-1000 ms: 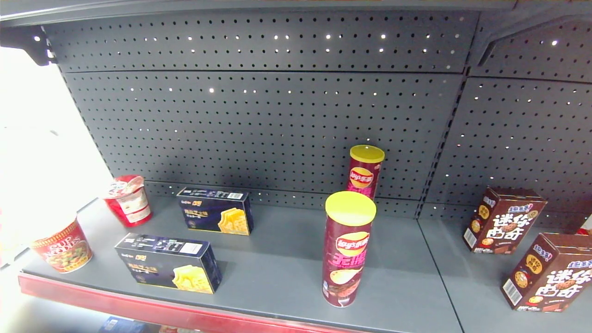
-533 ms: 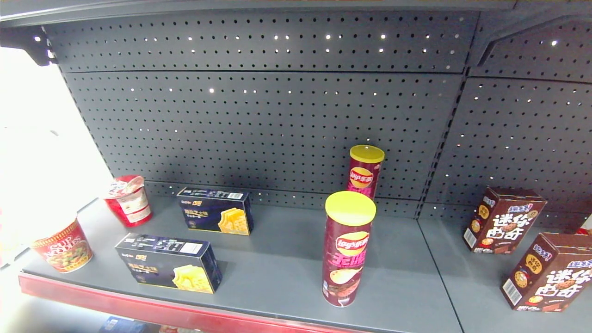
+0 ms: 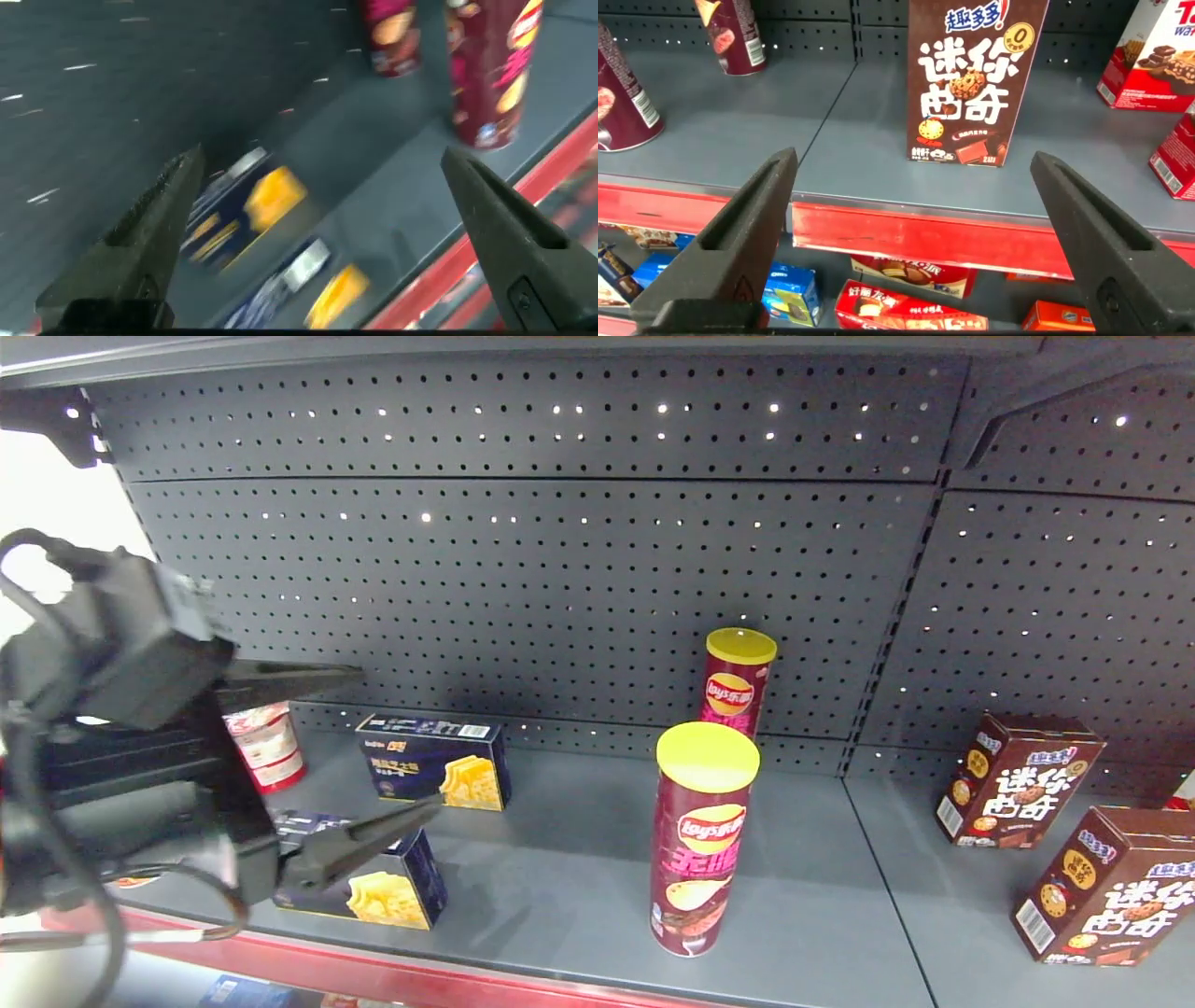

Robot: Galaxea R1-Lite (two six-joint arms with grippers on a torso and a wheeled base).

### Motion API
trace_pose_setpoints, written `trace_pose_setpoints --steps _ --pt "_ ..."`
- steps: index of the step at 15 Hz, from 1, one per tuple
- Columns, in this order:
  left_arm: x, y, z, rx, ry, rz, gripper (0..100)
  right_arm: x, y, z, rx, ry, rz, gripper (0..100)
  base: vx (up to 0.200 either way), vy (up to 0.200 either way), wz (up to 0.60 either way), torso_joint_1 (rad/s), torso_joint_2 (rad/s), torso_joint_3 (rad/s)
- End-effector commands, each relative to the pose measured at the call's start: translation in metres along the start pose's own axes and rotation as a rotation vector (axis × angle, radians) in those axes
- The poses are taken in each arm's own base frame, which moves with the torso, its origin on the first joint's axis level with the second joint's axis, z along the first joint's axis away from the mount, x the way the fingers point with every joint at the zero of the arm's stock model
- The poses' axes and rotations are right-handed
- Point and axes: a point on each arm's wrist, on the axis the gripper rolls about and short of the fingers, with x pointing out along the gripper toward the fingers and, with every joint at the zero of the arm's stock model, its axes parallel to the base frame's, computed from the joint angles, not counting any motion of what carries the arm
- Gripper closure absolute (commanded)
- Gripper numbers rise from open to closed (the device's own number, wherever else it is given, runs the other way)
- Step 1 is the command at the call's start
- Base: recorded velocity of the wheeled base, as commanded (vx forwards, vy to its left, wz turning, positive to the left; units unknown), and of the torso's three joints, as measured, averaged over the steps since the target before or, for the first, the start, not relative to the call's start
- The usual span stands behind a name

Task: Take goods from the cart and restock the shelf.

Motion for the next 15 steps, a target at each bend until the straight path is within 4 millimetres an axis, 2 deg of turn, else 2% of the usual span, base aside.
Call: trace_pose_setpoints --steps 1,2,6,10,15 --pt "0.067 -0.019 -0.019 -0.062 0.126 -0.108 0 0.0 0.0 0.0 0.0 0.002 0.0 0 0.0 0.0 0.0 0.0 0.0 0.0" --pt "0.079 -0.024 -0.027 -0.098 0.177 -0.095 0 0.0 0.0 0.0 0.0 0.002 0.0 0 0.0 0.0 0.0 0.0 0.0 0.0" --pt "0.1 -0.028 -0.044 -0.164 0.293 -0.02 0 0.0 0.0 0.0 0.0 0.002 0.001 0 0.0 0.0 0.0 0.0 0.0 0.0" --pt "0.112 -0.044 -0.048 -0.146 0.317 -0.082 0 0.0 0.0 0.0 0.0 0.002 0.001 0 0.0 0.0 0.0 0.0 0.0 0.0" --pt "0.14 -0.064 -0.054 -0.119 0.306 -0.135 0 0.0 0.0 0.0 0.0 0.002 0.001 0 0.0 0.0 0.0 0.0 0.0 0.0"
